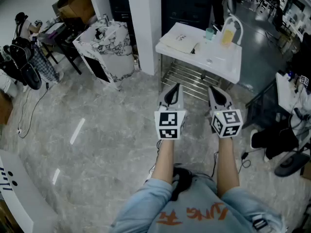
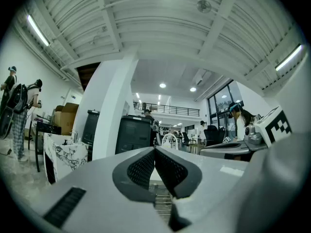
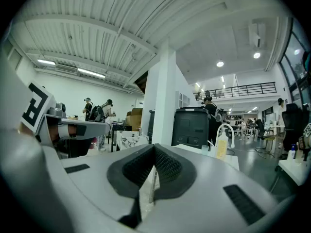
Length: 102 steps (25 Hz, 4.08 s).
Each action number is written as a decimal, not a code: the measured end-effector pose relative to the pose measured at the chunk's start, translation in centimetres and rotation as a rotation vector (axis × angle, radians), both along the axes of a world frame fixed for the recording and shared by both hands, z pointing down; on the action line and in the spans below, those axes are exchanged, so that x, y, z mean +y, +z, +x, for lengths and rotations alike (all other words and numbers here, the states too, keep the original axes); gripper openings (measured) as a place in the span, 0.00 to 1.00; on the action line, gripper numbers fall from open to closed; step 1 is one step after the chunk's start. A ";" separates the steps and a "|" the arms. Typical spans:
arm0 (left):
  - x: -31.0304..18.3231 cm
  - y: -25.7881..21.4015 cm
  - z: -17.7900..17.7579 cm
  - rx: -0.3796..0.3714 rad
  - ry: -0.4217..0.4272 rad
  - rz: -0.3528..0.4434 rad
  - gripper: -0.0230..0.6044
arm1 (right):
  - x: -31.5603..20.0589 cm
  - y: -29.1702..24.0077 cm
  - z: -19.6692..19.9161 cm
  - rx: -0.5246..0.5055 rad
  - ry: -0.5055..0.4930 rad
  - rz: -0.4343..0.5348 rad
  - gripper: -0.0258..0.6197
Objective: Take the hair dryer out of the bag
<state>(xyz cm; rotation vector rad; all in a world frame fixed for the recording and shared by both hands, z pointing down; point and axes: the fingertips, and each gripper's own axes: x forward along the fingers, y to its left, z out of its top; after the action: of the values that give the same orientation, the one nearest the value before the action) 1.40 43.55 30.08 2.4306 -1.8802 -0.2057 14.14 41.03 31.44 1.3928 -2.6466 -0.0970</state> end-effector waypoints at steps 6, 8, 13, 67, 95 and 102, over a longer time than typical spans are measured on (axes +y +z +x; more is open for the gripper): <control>-1.2 1.3 -0.8 0.001 0.018 -0.026 0.04 | -1.1 0.7 -1.1 0.017 0.003 -0.010 0.03; -1.3 1.6 -1.0 0.001 0.023 -0.035 0.04 | -1.4 1.0 -0.9 -0.009 0.028 -0.029 0.03; -1.9 3.0 -1.8 0.023 0.016 -0.066 0.04 | -1.8 1.7 -0.9 -0.018 0.032 -0.053 0.04; -37.1 13.9 2.1 0.025 0.041 -0.306 0.04 | -40.7 13.1 4.1 -0.118 0.025 -0.327 0.04; -55.6 21.1 0.8 -0.276 0.181 -0.525 0.16 | -56.9 16.4 3.5 -0.110 0.056 -0.417 0.04; -58.2 23.8 0.2 -0.501 0.255 -0.587 0.21 | -59.0 18.2 1.6 -0.104 0.043 -0.447 0.04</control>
<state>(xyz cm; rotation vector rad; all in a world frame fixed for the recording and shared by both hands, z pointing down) 1.60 -14.67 53.86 2.3698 -1.4351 0.9065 15.71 -17.99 49.66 1.3239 -2.4968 0.5500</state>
